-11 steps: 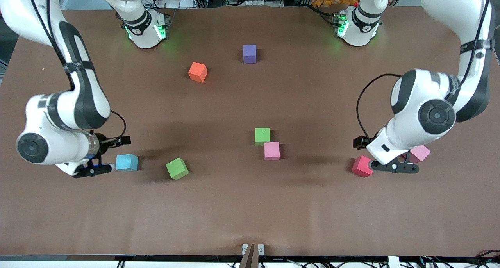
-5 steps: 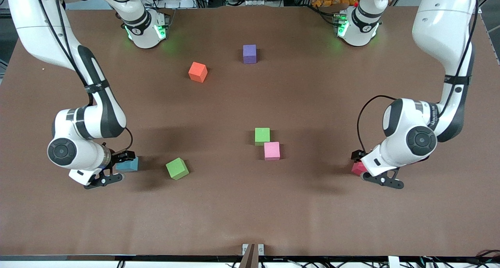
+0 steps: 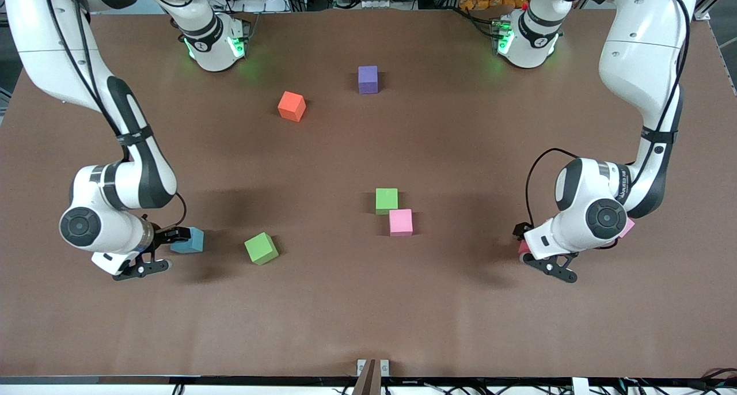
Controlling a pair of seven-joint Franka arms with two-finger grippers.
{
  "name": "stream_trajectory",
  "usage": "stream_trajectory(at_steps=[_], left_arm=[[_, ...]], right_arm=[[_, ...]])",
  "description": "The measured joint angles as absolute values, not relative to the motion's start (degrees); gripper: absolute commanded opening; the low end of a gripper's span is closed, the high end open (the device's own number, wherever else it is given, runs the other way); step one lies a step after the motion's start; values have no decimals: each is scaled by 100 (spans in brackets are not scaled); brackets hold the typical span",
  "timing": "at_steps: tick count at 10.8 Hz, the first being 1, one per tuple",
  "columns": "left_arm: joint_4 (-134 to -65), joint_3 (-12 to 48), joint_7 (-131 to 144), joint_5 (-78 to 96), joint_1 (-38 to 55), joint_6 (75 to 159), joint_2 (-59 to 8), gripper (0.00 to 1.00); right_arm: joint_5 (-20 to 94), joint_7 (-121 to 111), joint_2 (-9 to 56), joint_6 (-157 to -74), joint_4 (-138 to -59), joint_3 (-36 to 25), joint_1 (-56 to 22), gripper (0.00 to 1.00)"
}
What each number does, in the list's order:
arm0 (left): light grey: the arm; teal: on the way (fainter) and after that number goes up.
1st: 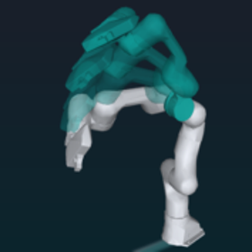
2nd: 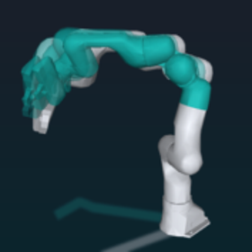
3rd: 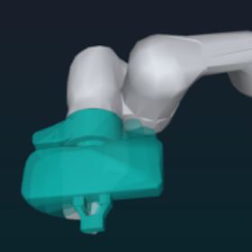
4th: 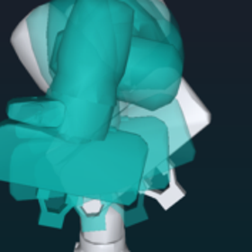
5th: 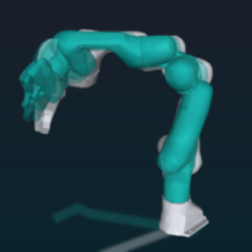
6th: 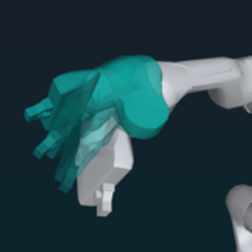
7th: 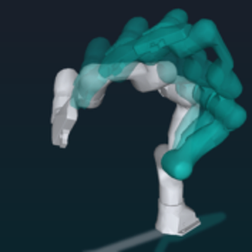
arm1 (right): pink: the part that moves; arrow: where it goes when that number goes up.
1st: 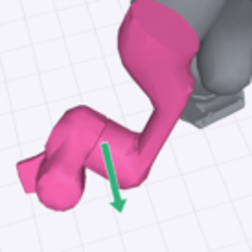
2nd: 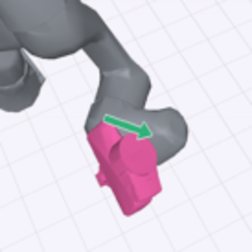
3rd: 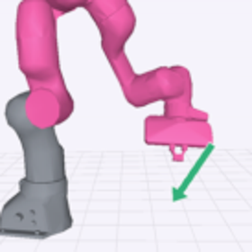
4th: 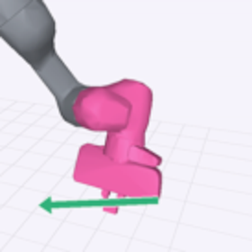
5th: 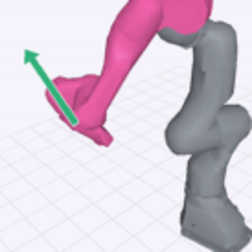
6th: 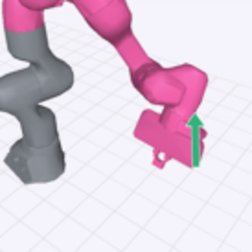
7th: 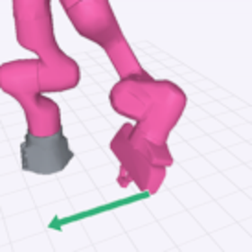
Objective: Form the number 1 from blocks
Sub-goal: 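Grasp the cyan cube with the right gripper while the left gripper grasps the magenta cube, then carry the magenta cube with the left gripper next to the purple cube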
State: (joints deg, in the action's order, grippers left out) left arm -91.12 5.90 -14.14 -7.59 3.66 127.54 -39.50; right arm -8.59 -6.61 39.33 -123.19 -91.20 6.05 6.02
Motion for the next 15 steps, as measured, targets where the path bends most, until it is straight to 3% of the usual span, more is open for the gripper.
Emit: stream_trajectory(at_steps=[2, 4, 5, 11, 15], left_arm=[[-9153, 544, -1584, -759, 365, 12916, -4005, 100], [-9240, 528, -1627, -759, 365, 13112, -4089, 39], [-9255, 527, -1629, -759, 365, 13146, -4117, 3], [-9601, 707, -292, -693, 710, 13148, -3902, 0], [-9973, 1805, 2372, -681, 1228, 12656, -3429, 0]], right_arm=[[-698, -660, 3951, -12328, -9112, 613, 617, 100], [-680, -659, 3950, -12328, -9106, 635, 617, 100], [-677, -659, 3951, -12328, -9100, 648, 616, 100], [-292, -654, 3949, -12325, -9053, 675, 616, 100], [-139, -655, 3956, -12315, -9081, 668, 621, 100]])
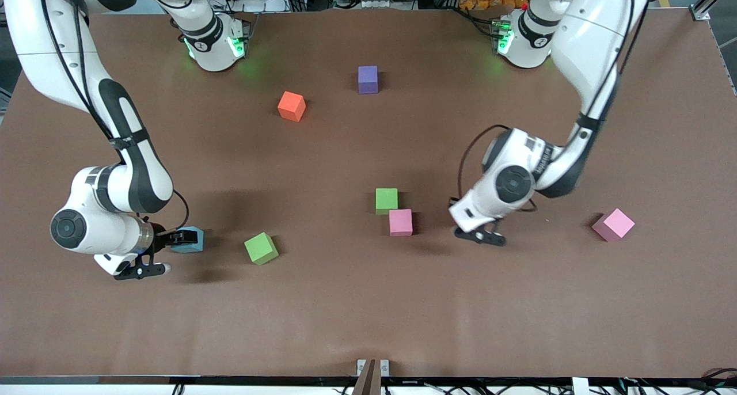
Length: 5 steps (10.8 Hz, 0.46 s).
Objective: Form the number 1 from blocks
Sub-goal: 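Carry the magenta cube with the left gripper next to the purple cube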
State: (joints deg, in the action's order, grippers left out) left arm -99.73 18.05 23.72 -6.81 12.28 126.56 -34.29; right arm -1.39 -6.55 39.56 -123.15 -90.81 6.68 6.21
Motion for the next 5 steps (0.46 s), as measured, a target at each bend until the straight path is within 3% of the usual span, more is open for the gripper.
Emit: stream_trajectory(at_steps=[3, 4, 5], left_arm=[[-10116, 2771, 4261, -684, 1500, 12447, -3335, 0], [-10207, 3064, 4766, -712, 1581, 12444, -3333, 0], [-10320, 3349, 5239, -796, 1635, 12445, -3334, 0]], right_arm=[[-124, -655, 4065, -12314, -9134, 663, 629, 100], [-118, -655, 4145, -12320, -9135, 658, 636, 61], [-116, -658, 4201, -12330, -9135, 655, 643, 28]])
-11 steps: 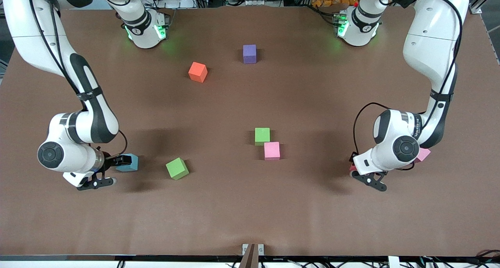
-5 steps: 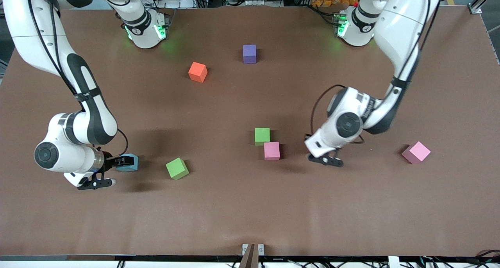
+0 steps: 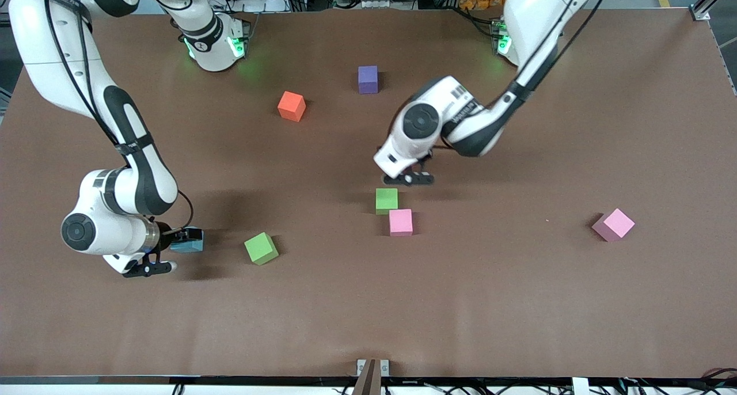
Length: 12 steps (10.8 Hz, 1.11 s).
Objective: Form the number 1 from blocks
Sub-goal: 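Carry the magenta cube with the left gripper next to the purple cube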
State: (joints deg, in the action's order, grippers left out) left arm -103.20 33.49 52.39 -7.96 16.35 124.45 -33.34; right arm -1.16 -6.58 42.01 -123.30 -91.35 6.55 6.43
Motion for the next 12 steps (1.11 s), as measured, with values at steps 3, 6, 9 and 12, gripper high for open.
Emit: stream_trajectory(at_steps=[3, 6, 9, 12], left_arm=[[-10662, 3941, 6306, -966, 1738, 12662, -3336, 0], [-11032, 4029, 6784, -990, 2042, 13191, -3354, 0], [-11279, 4052, 7225, -1455, 2253, 13493, -3444, 0], [-11568, 4148, 7343, -1515, 2301, 13761, -3481, 0]], right_arm=[[-113, -661, 4235, -12337, -9134, 653, 646, 14], [-110, -663, 4235, -12339, -9136, 654, 646, 14], [-100, -663, 4235, -12340, -9136, 655, 646, 14], [116, -663, 4235, -12342, -9136, 659, 645, 14]])
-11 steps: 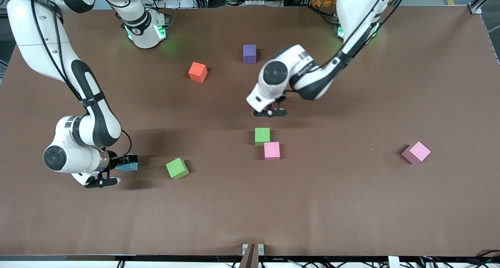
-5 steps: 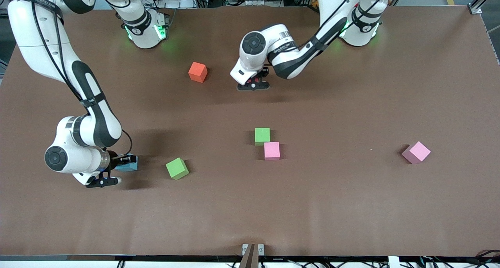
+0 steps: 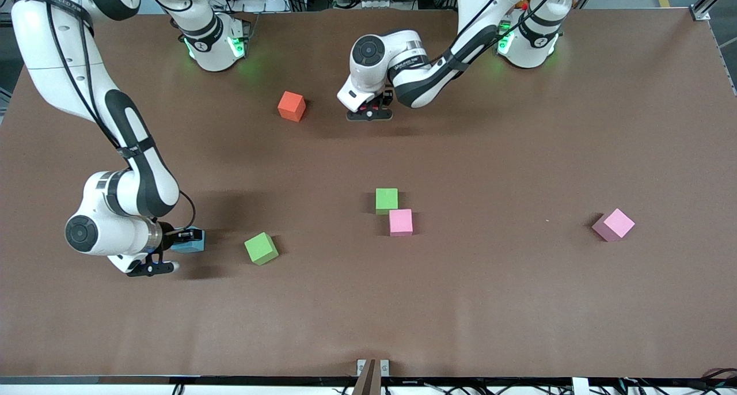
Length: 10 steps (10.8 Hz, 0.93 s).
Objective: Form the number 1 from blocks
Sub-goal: 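Carry the magenta cube with the left gripper next to the purple cube, then release the magenta cube while the right gripper lifts the cyan cube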
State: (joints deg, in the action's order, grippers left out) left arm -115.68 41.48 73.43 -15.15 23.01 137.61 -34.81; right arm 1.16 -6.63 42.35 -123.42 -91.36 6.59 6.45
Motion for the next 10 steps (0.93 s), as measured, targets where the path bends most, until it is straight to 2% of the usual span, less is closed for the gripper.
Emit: stream_trajectory(at_steps=[1, 2, 8, 10], left_arm=[[-11616, 4200, 7452, -1591, 2309, 13768, -3481, 0], [-11660, 4238, 7549, -1650, 2327, 13774, -3482, 0], [-11839, 4278, 7791, -1835, 2439, 13998, -3561, 0], [-11841, 4279, 7794, -1835, 2451, 14036, -3604, 100]], right_arm=[[139, -663, 4235, -12342, -9136, 661, 644, 11], [149, -663, 4236, -12342, -9136, 663, 642, 0], [191, -663, 4233, -12337, -9137, 720, 500, 0], [197, -663, 4231, -12335, -9137, 728, 456, 0]])
